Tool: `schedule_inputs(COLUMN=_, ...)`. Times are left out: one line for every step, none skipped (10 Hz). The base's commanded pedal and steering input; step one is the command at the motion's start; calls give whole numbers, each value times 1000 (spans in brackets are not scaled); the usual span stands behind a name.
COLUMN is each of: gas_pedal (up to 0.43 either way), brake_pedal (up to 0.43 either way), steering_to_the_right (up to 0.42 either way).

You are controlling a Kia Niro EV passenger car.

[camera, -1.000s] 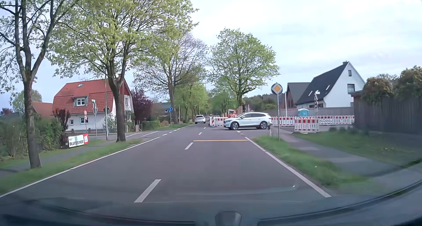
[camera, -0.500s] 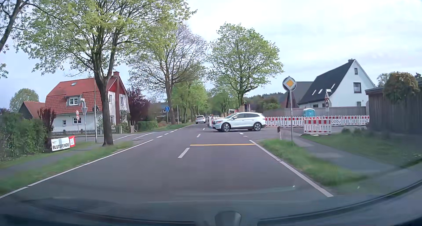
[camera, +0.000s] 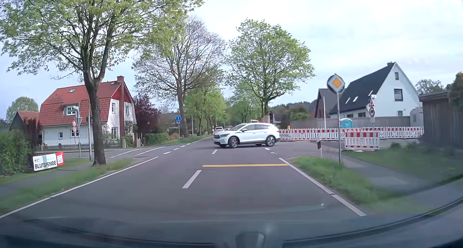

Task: Follow the waypoints while adhering to traffic rules and regulations

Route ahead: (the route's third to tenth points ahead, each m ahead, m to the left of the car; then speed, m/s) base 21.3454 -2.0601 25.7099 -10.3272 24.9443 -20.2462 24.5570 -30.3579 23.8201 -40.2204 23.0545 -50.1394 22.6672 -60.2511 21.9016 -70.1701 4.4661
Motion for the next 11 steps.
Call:
schedule_inputs(gas_pedal=39, brake_pedal=0, steering_to_the_right=6)
schedule_inputs(gas_pedal=47, brake_pedal=0, steering_to_the_right=6)
schedule_inputs(gas_pedal=47, brake_pedal=0, steering_to_the_right=6)
schedule_inputs(gas_pedal=47, brake_pedal=0, steering_to_the_right=6)
schedule_inputs(gas_pedal=39, brake_pedal=0, steering_to_the_right=6)
schedule_inputs(gas_pedal=20, brake_pedal=0, steering_to_the_right=6)
schedule_inputs(gas_pedal=0, brake_pedal=0, steering_to_the_right=6)
schedule_inputs(gas_pedal=0, brake_pedal=0, steering_to_the_right=8)
schedule_inputs(gas_pedal=0, brake_pedal=0, steering_to_the_right=10)
schedule_inputs(gas_pedal=0, brake_pedal=12, steering_to_the_right=14)
schedule_inputs(gas_pedal=0, brake_pedal=18, steering_to_the_right=15)
